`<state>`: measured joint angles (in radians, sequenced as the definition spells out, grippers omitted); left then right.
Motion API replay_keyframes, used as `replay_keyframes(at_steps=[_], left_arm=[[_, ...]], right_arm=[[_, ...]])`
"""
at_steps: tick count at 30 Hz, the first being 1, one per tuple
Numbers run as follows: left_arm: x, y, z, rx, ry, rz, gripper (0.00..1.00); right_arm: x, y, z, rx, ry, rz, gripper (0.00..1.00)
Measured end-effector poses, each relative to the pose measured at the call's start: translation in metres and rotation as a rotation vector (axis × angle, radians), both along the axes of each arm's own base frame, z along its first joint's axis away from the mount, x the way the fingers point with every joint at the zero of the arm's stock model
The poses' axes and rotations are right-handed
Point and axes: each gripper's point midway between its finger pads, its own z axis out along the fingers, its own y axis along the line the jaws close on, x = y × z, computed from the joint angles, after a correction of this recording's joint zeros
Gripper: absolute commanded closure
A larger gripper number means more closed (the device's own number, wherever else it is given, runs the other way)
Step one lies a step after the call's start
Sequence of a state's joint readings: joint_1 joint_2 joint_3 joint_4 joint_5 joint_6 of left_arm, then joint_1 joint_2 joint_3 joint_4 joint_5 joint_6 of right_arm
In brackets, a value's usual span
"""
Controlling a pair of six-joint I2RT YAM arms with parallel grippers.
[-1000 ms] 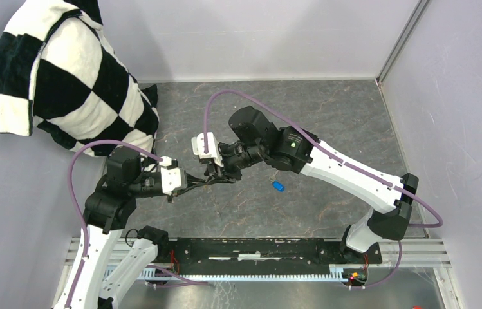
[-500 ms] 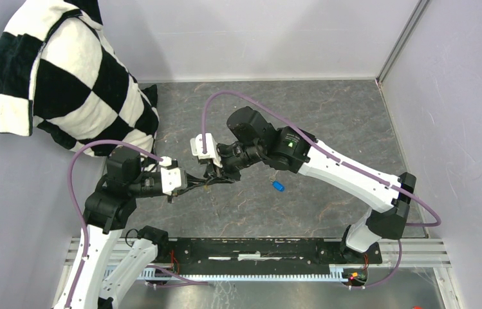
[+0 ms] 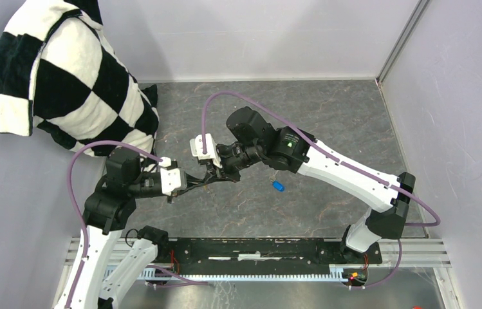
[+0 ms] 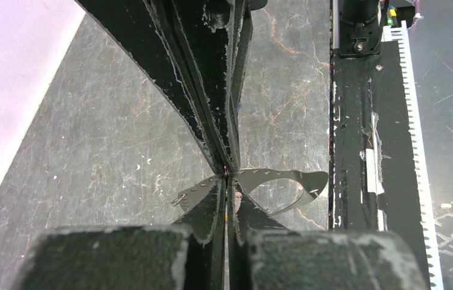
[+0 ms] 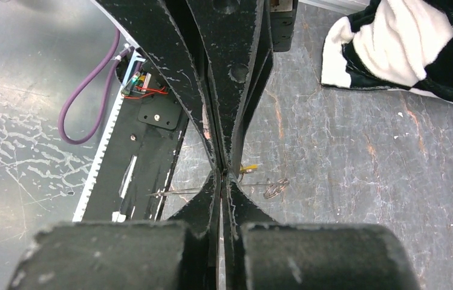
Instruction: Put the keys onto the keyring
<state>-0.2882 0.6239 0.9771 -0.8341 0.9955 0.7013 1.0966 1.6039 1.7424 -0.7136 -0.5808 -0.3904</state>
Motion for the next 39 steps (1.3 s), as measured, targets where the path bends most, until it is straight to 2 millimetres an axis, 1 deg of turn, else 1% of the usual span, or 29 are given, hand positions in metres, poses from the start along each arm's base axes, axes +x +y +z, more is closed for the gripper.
replay_keyframes(at_steps=[1, 2, 4, 7, 9, 10, 12, 15, 17, 20, 23, 25, 28, 30, 33, 39], left_arm=[[0.000, 0.000, 0.000, 0.000, -0.001, 0.000, 0.98], [0.000, 0.000, 0.000, 0.000, -0.001, 0.000, 0.94], [0.000, 0.000, 0.000, -0.001, -0.003, 0.000, 0.74], [0.000, 0.000, 0.001, 0.001, -0.015, -0.002, 0.54], [0.000, 0.001, 0.001, 0.003, -0.025, 0.000, 0.50], [-0.001, 0.001, 0.002, 0.002, -0.028, 0.000, 0.45], [-0.002, 0.002, 0.003, -0.001, -0.038, 0.001, 0.40], [-0.003, 0.003, 0.004, -0.004, -0.057, 0.007, 0.38], [-0.002, 0.004, 0.002, -0.010, -0.070, 0.020, 0.38], [0.001, 0.004, -0.006, -0.027, -0.067, 0.053, 0.39], [0.011, 0.005, -0.010, -0.049, -0.063, 0.102, 0.41], [0.017, 0.005, -0.009, -0.062, -0.067, 0.129, 0.42], [0.026, 0.005, 0.001, -0.091, -0.091, 0.162, 0.41], [0.028, 0.005, 0.008, -0.111, -0.104, 0.167, 0.40], [0.024, 0.001, 0.015, -0.141, -0.103, 0.142, 0.40], [0.009, -0.008, 0.024, -0.182, -0.101, 0.048, 0.42]], right_arm=[[0.000, 0.000, 0.000, 0.001, 0.001, 0.000, 1.00], [0.001, 0.000, 0.000, 0.001, 0.001, 0.000, 1.00], [0.001, 0.000, 0.001, 0.002, 0.004, -0.002, 1.00], [0.007, 0.000, 0.000, 0.012, 0.018, -0.019, 1.00], [0.015, 0.000, -0.004, 0.030, 0.042, -0.045, 1.00], [0.019, -0.002, -0.006, 0.042, 0.057, -0.064, 1.00], [0.022, -0.007, -0.012, 0.067, 0.093, -0.091, 1.00], [0.023, -0.011, -0.013, 0.125, 0.136, -0.123, 1.00], [0.018, -0.011, -0.008, 0.175, 0.159, -0.125, 1.00], [0.014, -0.010, 0.010, 0.269, 0.179, -0.121, 1.00], [0.011, -0.008, 0.031, 0.366, 0.185, -0.112, 1.00], [0.009, -0.008, 0.039, 0.409, 0.187, -0.110, 1.00], [0.008, -0.009, 0.047, 0.457, 0.194, -0.109, 1.00], [0.008, -0.008, 0.051, 0.484, 0.196, -0.108, 1.00], [0.009, -0.008, 0.050, 0.514, 0.201, -0.117, 1.00], [0.010, -0.010, 0.033, 0.554, 0.225, -0.167, 1.00]])
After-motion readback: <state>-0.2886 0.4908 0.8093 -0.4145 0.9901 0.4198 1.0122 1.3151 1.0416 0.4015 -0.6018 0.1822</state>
